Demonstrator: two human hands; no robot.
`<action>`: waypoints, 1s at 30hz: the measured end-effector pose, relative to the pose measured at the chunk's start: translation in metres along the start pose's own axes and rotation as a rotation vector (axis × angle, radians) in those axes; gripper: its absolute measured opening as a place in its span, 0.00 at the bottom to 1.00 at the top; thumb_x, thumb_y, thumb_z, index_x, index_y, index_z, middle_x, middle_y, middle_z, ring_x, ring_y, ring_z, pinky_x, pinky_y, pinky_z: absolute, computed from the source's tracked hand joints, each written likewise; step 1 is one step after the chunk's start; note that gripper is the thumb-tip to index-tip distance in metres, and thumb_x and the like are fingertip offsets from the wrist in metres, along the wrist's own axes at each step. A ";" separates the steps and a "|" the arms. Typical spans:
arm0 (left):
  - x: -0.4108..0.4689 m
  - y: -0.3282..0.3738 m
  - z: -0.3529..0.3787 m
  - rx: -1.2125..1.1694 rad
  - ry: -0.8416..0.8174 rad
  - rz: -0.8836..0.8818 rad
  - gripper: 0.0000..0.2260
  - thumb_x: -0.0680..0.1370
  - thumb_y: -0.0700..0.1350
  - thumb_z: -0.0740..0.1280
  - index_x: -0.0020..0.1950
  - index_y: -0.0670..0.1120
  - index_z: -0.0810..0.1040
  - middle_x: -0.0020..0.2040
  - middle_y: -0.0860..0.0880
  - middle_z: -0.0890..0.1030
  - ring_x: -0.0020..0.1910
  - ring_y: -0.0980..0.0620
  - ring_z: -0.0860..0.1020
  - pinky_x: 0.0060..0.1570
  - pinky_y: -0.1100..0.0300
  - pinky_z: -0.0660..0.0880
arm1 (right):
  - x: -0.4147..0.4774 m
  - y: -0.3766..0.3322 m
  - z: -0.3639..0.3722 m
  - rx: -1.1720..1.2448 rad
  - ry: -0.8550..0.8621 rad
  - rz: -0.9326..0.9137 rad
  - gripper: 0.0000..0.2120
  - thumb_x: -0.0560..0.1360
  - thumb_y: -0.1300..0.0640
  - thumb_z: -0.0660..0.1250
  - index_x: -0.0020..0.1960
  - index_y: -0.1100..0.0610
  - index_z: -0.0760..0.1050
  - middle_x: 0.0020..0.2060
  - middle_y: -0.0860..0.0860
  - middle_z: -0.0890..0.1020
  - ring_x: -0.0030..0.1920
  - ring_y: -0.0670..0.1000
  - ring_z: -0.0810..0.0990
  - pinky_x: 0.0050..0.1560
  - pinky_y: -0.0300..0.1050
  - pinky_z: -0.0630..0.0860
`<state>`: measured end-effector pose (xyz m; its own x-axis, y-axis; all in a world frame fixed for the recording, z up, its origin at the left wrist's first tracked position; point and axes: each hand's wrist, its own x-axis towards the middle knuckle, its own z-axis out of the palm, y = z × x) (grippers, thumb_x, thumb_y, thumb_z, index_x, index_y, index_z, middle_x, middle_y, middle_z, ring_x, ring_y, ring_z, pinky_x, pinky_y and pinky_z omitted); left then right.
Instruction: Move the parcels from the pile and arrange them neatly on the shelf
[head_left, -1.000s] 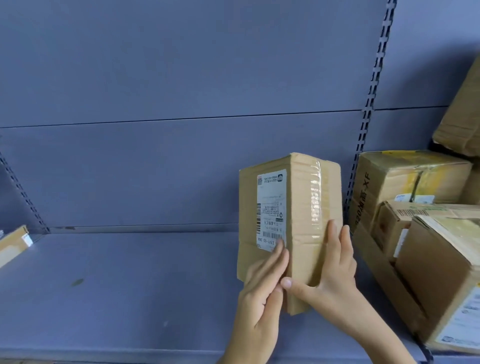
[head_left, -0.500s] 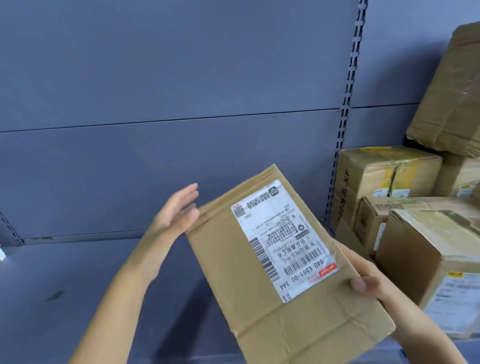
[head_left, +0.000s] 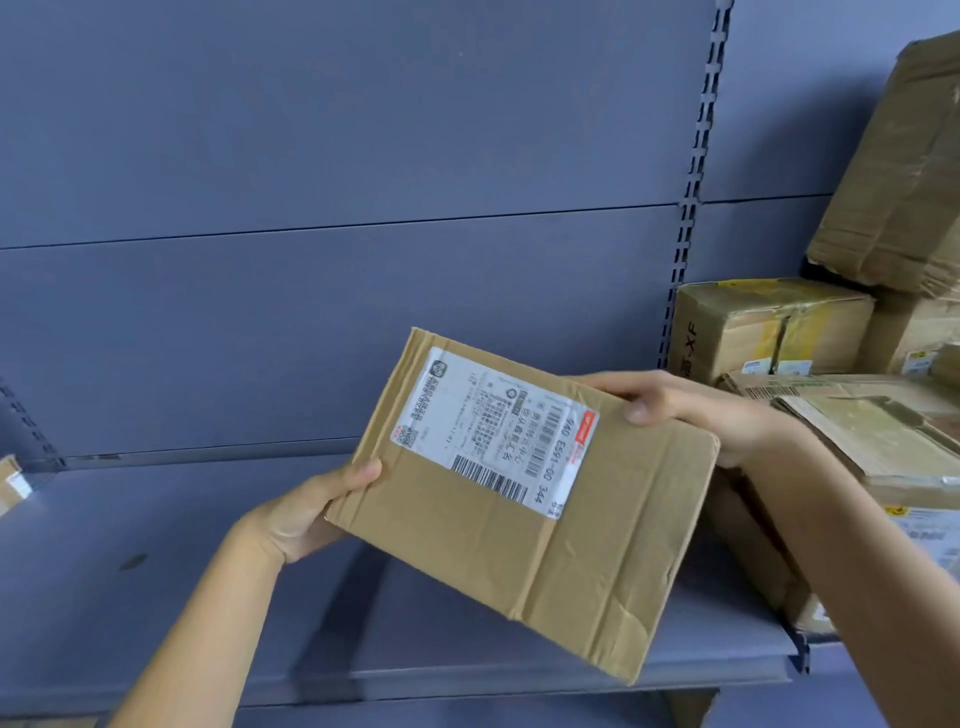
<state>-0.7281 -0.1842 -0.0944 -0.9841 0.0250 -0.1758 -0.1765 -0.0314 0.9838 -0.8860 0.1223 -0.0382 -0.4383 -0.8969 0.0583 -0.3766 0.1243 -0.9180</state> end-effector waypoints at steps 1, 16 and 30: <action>-0.001 0.000 0.000 -0.014 0.032 0.027 0.35 0.43 0.64 0.81 0.46 0.50 0.86 0.47 0.49 0.86 0.43 0.53 0.84 0.37 0.62 0.79 | 0.008 -0.005 -0.006 -0.008 -0.025 0.004 0.28 0.69 0.47 0.62 0.68 0.51 0.74 0.66 0.51 0.77 0.66 0.53 0.76 0.66 0.53 0.71; -0.001 -0.022 0.026 -0.686 0.455 0.539 0.15 0.72 0.55 0.67 0.58 0.57 0.81 0.62 0.50 0.80 0.61 0.47 0.78 0.62 0.41 0.71 | 0.037 0.026 0.072 0.581 0.815 -0.255 0.50 0.61 0.31 0.67 0.74 0.31 0.42 0.72 0.36 0.55 0.74 0.47 0.64 0.69 0.57 0.64; 0.016 -0.040 0.135 -0.638 0.352 0.567 0.40 0.67 0.58 0.73 0.74 0.46 0.64 0.69 0.41 0.74 0.69 0.43 0.71 0.69 0.44 0.65 | 0.046 0.024 0.148 0.433 0.711 -0.336 0.42 0.55 0.27 0.73 0.66 0.26 0.60 0.70 0.35 0.63 0.75 0.45 0.58 0.72 0.56 0.63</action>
<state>-0.7347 -0.0473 -0.1317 -0.8570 -0.4643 0.2234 0.4597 -0.4931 0.7386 -0.7944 0.0206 -0.1160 -0.8167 -0.3646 0.4473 -0.2981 -0.3971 -0.8680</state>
